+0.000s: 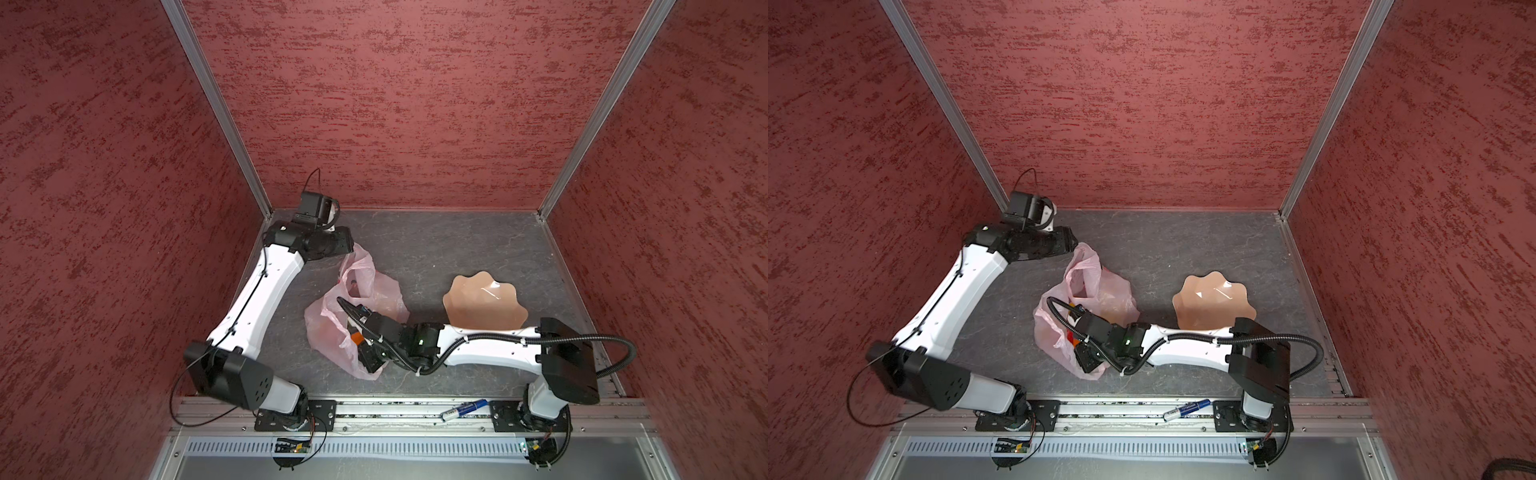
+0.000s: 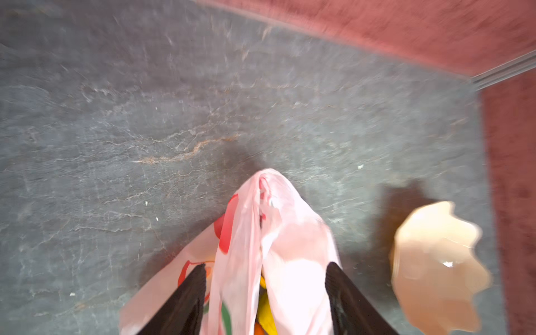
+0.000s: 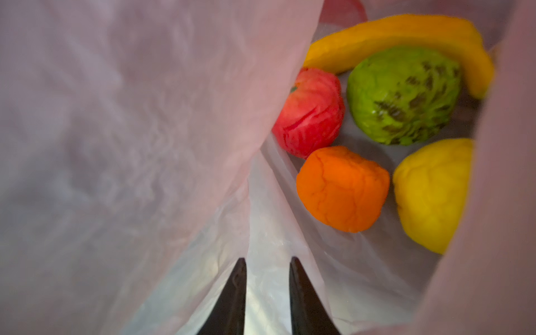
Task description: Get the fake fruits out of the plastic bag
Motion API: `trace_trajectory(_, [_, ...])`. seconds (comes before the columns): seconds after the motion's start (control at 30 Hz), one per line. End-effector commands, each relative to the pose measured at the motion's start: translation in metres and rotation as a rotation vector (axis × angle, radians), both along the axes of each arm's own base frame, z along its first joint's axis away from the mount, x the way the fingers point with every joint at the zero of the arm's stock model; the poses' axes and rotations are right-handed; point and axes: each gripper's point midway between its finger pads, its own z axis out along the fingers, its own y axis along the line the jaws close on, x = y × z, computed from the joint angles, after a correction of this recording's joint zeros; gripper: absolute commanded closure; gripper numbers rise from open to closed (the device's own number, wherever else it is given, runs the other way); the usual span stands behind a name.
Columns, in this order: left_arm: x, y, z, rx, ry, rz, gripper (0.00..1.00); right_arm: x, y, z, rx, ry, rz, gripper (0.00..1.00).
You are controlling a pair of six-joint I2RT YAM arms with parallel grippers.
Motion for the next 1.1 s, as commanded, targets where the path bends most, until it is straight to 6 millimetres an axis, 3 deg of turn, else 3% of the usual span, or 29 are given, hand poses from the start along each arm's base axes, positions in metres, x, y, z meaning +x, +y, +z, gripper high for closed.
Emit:
trace_trajectory(0.0, [-0.03,0.007,-0.004,-0.027,0.044,0.021,0.28,0.016,0.001,0.03,0.065,-0.079,-0.059,0.69])
trace_trajectory(0.13, [-0.059,0.019,0.015,-0.062,-0.01,0.078,0.24,0.014,0.008,0.048,0.151,-0.07,-0.035,0.64])
trace_trajectory(0.33, [-0.106,0.015,0.036,-0.174,-0.059,0.087,0.25,-0.004,0.034,0.077,0.308,-0.047,0.106,0.61])
trace_trajectory(0.53, [-0.142,0.018,0.04,-0.217,-0.071,0.111,0.27,-0.013,0.079,0.086,0.371,-0.037,0.252,0.61])
trace_trajectory(0.8, [-0.168,0.037,0.039,-0.2,-0.093,0.177,0.28,-0.004,0.131,0.042,0.346,0.062,0.308,0.63])
trace_trajectory(1.07, [-0.174,0.048,0.02,-0.188,-0.076,0.239,0.28,0.021,0.146,0.002,0.305,0.204,0.251,0.63])
